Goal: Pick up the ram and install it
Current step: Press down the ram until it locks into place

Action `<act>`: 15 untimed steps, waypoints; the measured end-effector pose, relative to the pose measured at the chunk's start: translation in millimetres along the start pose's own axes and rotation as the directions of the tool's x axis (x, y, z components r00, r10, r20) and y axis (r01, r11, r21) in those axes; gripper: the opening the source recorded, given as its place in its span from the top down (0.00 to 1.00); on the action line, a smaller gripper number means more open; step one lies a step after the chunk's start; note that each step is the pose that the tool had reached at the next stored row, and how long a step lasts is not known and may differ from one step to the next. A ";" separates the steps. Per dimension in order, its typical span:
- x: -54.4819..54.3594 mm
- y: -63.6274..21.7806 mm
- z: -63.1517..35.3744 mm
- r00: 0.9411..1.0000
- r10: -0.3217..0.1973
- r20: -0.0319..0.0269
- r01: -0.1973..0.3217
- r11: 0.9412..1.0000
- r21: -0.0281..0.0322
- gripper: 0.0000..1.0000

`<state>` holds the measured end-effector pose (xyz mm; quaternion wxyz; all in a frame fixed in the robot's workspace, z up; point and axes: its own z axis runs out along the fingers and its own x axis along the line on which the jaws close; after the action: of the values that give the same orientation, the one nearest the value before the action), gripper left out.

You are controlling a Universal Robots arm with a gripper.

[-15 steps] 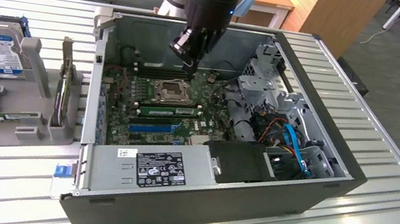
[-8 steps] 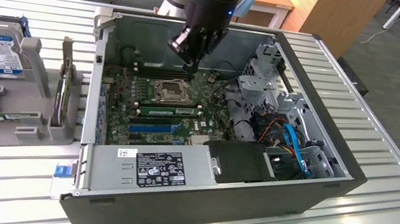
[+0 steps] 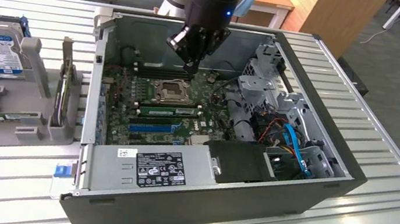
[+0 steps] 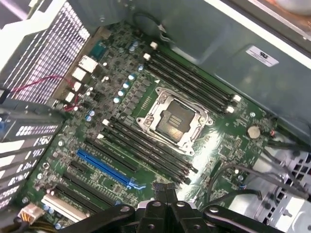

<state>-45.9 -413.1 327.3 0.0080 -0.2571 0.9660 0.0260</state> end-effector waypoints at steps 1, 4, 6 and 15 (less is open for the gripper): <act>0.0 0.0 0.0 1.000 0.013 0.001 -0.013 1.000 0.000 0.90; 0.0 0.0 0.0 0.999 0.049 0.002 -0.049 0.999 0.001 0.90; 0.0 0.0 0.1 0.997 0.073 0.004 -0.073 0.997 0.002 0.90; 0.1 0.0 0.0 0.994 0.110 0.006 -0.110 0.994 0.003 0.90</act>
<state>-46.0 -413.1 327.3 0.0098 -0.2033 0.9787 0.0254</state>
